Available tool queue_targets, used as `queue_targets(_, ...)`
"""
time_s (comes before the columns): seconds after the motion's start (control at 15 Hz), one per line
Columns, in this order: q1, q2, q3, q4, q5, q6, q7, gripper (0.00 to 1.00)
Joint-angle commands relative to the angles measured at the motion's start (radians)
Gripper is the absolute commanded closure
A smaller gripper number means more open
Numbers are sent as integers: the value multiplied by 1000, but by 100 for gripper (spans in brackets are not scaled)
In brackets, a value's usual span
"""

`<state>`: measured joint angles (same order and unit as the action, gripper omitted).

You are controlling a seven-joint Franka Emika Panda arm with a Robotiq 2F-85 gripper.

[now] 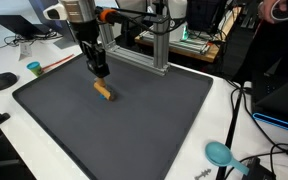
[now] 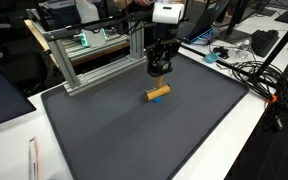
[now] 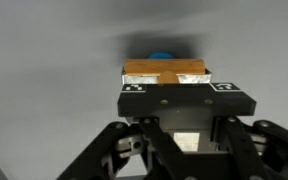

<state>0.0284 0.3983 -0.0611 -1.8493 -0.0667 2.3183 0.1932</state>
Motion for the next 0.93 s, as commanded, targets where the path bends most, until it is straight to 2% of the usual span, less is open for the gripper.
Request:
queue_targets(0.0, 1, 45, 2, -2, 3, 51, 20, 77)
queue_targets(0.47, -1, 47, 11, 1, -7, -90, -40, 77)
queue_targets(0.87, -5, 22, 11, 6, -5, -95, -56, 77)
